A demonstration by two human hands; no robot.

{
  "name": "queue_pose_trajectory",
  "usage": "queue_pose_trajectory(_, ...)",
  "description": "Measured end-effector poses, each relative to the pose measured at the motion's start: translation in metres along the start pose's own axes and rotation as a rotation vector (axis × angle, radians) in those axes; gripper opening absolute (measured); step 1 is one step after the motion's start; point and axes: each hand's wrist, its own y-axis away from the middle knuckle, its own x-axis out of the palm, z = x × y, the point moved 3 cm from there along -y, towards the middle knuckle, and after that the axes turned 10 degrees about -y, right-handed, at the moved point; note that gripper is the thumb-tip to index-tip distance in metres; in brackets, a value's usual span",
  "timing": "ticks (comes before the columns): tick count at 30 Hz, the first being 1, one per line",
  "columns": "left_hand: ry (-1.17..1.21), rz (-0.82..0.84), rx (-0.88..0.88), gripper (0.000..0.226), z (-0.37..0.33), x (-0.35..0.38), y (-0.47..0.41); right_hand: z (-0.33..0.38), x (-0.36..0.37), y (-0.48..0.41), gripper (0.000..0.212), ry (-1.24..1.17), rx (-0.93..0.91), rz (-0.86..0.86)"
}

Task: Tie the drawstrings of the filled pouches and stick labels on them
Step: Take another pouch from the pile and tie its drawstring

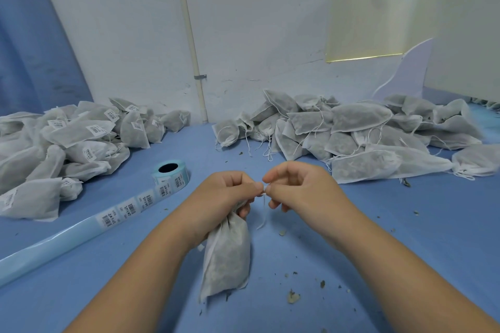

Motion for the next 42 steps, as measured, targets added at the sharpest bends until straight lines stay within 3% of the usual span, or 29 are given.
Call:
queue_pose_trajectory(5,-0.119,0.006,0.014,0.024,0.001,0.002,0.000,-0.001,0.004,0.001,0.025,0.266,-0.103,-0.027)
queue_pose_trajectory(10,-0.242,-0.062,-0.012,0.032,0.001,0.002,0.000,-0.003,0.003,0.001,0.017,0.371,-0.088,-0.001)
queue_pose_trajectory(17,-0.287,-0.168,0.033,0.027,0.002,0.002,-0.001,-0.005,-0.002,0.000,0.014,0.257,0.079,0.056)
queue_pose_trajectory(23,-0.167,-0.126,0.039,0.023,0.004,0.002,-0.003,-0.005,-0.005,0.000,0.015,0.155,0.121,0.020)
queue_pose_trajectory(29,0.088,0.026,-0.053,0.019,0.004,0.010,-0.002,-0.003,-0.003,0.002,0.012,0.201,0.097,0.004)
queue_pose_trajectory(34,0.265,0.020,-0.116,0.026,0.004,0.015,-0.003,0.000,-0.003,0.001,0.017,0.241,-0.016,-0.082)
queue_pose_trajectory(42,0.276,-0.050,-0.147,0.035,0.004,0.019,-0.003,-0.002,0.001,0.001,0.017,0.394,-0.174,-0.204)
